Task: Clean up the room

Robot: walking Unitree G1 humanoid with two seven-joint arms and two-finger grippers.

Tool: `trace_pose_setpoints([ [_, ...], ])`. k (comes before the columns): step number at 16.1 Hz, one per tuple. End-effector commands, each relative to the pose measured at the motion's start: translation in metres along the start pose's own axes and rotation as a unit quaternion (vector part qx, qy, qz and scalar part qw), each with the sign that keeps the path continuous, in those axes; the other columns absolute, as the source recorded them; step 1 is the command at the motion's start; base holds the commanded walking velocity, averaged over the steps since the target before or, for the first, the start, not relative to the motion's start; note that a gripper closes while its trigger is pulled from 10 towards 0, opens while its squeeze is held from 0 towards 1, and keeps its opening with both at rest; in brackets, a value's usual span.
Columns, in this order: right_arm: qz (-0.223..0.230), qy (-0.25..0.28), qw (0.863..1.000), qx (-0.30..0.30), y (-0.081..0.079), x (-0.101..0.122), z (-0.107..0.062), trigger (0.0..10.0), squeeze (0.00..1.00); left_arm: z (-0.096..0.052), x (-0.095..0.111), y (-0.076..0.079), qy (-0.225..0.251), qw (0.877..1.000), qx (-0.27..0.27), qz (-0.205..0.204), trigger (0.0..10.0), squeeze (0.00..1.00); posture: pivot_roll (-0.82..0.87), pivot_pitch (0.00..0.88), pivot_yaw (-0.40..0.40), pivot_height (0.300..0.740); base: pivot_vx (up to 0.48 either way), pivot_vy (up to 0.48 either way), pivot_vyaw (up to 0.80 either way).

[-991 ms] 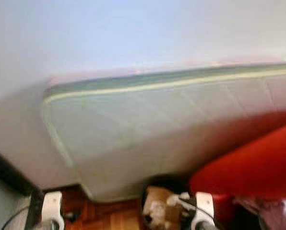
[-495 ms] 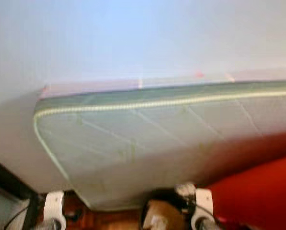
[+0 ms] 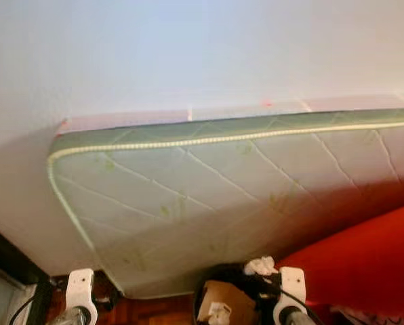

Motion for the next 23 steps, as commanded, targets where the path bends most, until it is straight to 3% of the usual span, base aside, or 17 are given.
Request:
trace_pose_setpoints([
  [1, 0.005, 0.012, 1.000, 0.002, 0.001, 0.004, -0.001, 10.0, 0.00, -0.001, -0.004, 0.001, -0.002, 1.000, 0.002, -0.008, 10.0, 0.00, 0.13, 0.012, -0.043, 0.740, 0.000, 0.000, 0.00],
  [4, 0.007, 0.021, 1.000, -0.003, 0.003, 0.006, -0.001, 10.0, 0.00, -0.001, -0.004, 0.001, -0.002, 1.000, 0.002, -0.010, 10.0, 0.00, 0.13, 0.012, -0.043, 0.740, 0.000, 0.000, 0.00],
  [11, 0.060, 0.071, 0.996, 0.012, -0.001, 0.017, -0.002, 10.0, 0.00, -0.001, -0.003, 0.000, 0.002, 1.000, 0.002, -0.014, 10.0, 0.00, 0.13, 0.028, -0.040, 0.740, 0.000, 0.000, 0.00],
  [19, 0.060, 0.078, 0.995, 0.026, -0.003, 0.020, -0.003, 10.0, 0.00, -0.001, -0.003, 0.001, 0.003, 1.000, 0.003, -0.016, 10.0, 0.00, 0.13, 0.034, -0.041, 0.740, 0.000, 0.000, 0.00],
  [20, 0.063, 0.078, 0.995, 0.028, -0.003, 0.019, -0.003, 10.0, 0.95, -0.001, -0.003, 0.001, 0.003, 1.000, 0.002, -0.016, 10.0, 0.00, 0.13, 0.034, -0.041, 0.740, 0.000, 0.000, 0.00],
  [21, 0.067, 0.079, 0.994, 0.029, -0.004, 0.020, -0.003, 10.0, 1.00, -0.001, -0.003, 0.001, 0.003, 1.000, 0.002, -0.016, 10.0, 0.00, 0.13, 0.034, -0.041, 0.740, 0.000, 0.000, 0.00],
  [23, 0.071, 0.081, 0.994, 0.030, -0.004, 0.020, -0.003, 10.0, 1.00, -0.001, -0.003, 0.001, 0.003, 1.000, 0.002, -0.016, 10.0, 0.00, 0.13, 0.034, -0.041, 0.740, 0.000, 0.000, 0.00],
])
Point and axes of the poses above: a point about 5 cm out from each wrist's last joint towards the gripper, its own z axis pointing out of the wrist towards the gripper, its own x axis along the axis of the wrist's last joint, y = z × x, the point moved 5 cm from there along z, pointing out of the wrist towards the gripper, and after that the axes turned 14 degrees about z, right-handed, at the moved point
